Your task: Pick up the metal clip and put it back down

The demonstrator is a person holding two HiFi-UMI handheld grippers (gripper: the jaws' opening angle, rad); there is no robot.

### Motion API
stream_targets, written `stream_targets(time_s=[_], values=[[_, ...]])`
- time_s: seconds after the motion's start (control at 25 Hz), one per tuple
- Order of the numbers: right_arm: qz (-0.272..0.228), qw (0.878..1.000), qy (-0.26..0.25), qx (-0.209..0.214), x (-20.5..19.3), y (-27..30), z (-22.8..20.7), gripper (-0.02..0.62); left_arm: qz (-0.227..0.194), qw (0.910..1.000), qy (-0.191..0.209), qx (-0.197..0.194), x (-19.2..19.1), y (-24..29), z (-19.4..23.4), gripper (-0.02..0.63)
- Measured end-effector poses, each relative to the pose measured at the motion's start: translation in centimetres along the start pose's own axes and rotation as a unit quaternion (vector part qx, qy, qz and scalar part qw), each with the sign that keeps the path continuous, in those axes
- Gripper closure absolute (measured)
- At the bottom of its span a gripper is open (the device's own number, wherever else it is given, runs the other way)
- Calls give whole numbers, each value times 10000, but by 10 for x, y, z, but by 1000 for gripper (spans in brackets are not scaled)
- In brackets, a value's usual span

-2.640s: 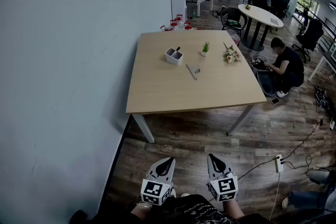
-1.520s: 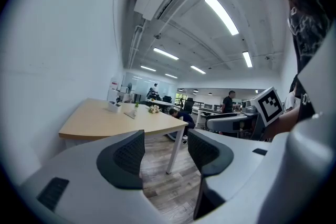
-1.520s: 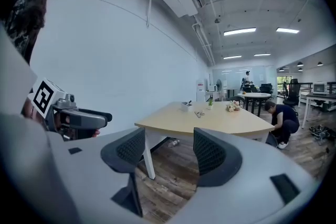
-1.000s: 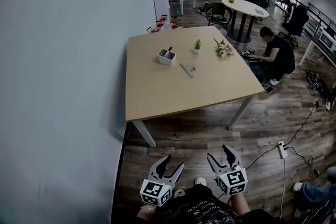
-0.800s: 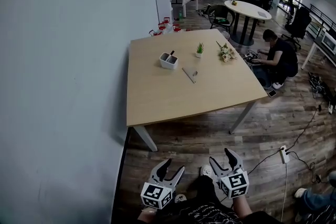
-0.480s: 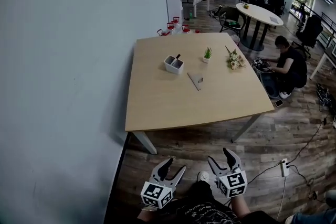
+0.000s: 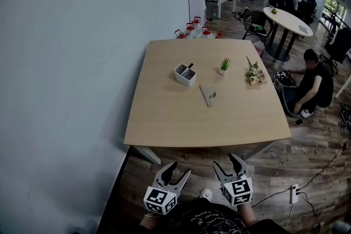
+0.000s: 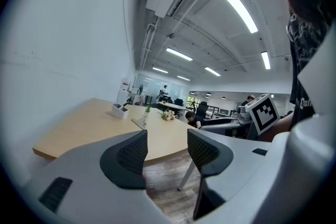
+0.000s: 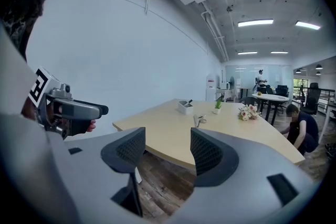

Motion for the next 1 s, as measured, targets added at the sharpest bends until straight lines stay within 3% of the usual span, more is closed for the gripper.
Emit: stream_targets(time_s=[0.56, 0.72, 1.0], values=[[197, 9991, 66, 361, -14, 22, -92, 311, 59, 9989, -82, 457, -1, 87, -39, 360], [207, 9987, 223, 397, -21, 20, -102, 311, 310, 9968, 232, 705, -11, 99, -42, 360], [322, 9981, 404, 343, -32, 28, -120, 311, 409, 9977, 217, 499, -9, 123, -47, 360]])
Point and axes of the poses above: the fingertips, and each gripper's own axes: y forward along the fingers, z to its left, x out of its top, the point moved 3 cm from there along -y, backward along the fingers, and after that the axes turned 8 degrees about x, right-handed, at the moved point
